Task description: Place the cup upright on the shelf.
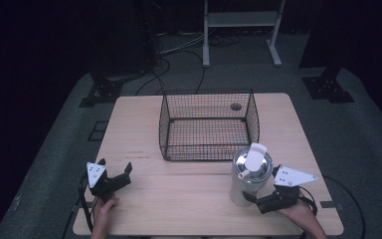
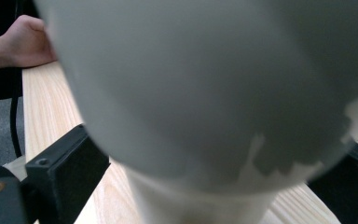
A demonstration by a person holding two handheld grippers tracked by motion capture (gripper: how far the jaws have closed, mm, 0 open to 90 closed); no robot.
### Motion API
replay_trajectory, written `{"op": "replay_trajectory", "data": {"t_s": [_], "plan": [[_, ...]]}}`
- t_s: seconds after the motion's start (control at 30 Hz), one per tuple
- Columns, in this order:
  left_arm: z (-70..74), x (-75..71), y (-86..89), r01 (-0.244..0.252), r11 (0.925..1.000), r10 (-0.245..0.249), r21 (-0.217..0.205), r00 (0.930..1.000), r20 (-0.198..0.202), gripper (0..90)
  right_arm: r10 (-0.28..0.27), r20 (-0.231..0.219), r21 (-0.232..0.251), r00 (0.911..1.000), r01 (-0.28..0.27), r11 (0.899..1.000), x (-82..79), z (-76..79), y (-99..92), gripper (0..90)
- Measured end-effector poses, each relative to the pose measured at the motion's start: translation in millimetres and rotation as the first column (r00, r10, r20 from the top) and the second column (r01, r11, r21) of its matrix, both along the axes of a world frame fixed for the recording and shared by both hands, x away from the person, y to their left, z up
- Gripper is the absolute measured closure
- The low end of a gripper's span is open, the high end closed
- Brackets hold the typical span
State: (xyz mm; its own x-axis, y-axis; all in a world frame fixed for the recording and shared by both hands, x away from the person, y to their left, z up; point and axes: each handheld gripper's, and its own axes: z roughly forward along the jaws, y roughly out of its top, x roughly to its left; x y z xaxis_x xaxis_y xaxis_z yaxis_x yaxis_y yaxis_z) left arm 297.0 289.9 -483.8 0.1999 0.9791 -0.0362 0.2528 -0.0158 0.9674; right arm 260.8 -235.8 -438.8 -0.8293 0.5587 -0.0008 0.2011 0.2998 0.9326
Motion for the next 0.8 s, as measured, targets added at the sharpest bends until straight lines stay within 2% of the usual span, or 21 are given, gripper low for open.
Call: {"op": "replay_trajectory", "data": {"t_s": [0.13, 0.23, 0.43, 0.8], "plan": [[0.1, 0.0, 0.2, 0.0, 1.0, 0.0, -0.001, 1.0, -0.001, 0.0, 0.002, 0.007, 0.002, 1.0, -0.002, 1.0, 2.4, -0.9, 2.4, 4.9], [0.0, 0.1, 0.3, 0.0, 1.0, 0.0, -0.003, 1.0, 0.0, 0.0, -0.001, 0.012, 0.031, 0.9999, 0.0, 1.0, 4.7, -2.1, 3.5, 5.4], [0.1, 0.1, 0.5, 0.001, 1.0, -0.001, -0.004, 1.0, 0.001, 0.0, 0.002, 0.023, 0.055, 0.9997, -0.004, 0.998, 6.2, -5.5, 4.4, 5.9], [0.0, 0.0, 0.4, 0.001, 1.0, -0.001, -0.004, 1.0, 0.0, 0.0, -0.005, 0.031, 0.065, 0.9995, 0.003, 0.998, 4.8, -7.1, 4.3, 7.4]]}}
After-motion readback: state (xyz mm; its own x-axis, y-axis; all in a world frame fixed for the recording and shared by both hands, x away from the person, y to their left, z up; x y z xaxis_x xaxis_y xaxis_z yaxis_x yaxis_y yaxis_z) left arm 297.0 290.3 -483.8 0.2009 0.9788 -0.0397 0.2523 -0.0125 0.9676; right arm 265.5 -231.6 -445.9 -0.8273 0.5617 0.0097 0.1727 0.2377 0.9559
